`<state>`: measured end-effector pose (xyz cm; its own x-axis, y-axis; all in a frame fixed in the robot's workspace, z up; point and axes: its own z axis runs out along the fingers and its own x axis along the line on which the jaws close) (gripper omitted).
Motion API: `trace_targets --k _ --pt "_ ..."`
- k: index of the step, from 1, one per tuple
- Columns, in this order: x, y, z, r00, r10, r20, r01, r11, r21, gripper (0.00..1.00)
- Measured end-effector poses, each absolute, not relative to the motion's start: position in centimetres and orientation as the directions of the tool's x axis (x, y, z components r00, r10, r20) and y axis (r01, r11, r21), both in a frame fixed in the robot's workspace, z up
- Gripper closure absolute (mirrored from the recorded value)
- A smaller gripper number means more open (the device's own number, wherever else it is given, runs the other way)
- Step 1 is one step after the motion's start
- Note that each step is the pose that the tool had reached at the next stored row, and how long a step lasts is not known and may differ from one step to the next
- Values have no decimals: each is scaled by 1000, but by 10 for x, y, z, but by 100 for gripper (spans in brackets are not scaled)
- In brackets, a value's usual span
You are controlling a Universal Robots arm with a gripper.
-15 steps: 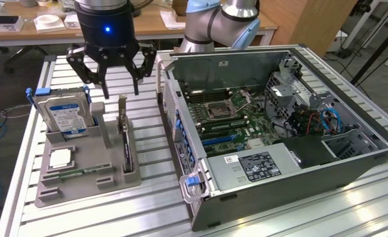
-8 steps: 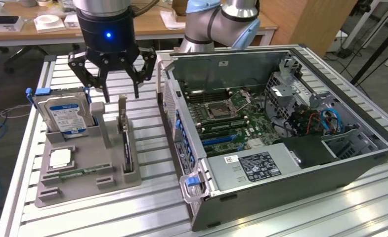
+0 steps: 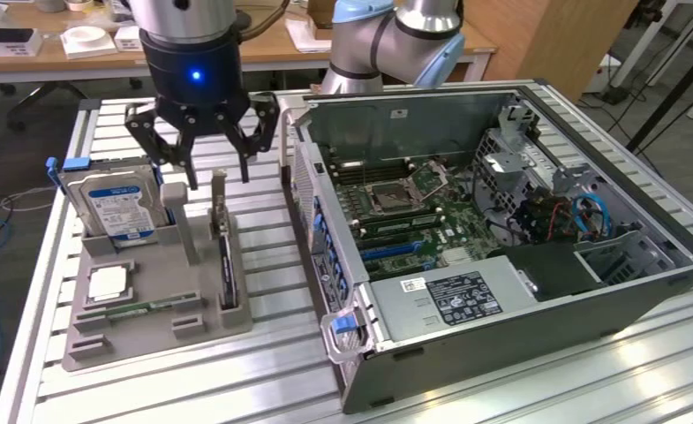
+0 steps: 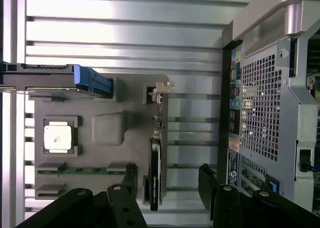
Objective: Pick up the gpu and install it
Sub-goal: 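Pick up the gpu and move the gpu toward the slot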
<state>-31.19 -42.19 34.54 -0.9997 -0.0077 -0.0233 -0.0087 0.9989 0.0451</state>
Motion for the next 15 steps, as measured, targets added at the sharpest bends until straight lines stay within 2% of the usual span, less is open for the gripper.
trace_targets --k 15 --pt "-312 -434 333 -1000 -8 -23 -9 999 45 40"
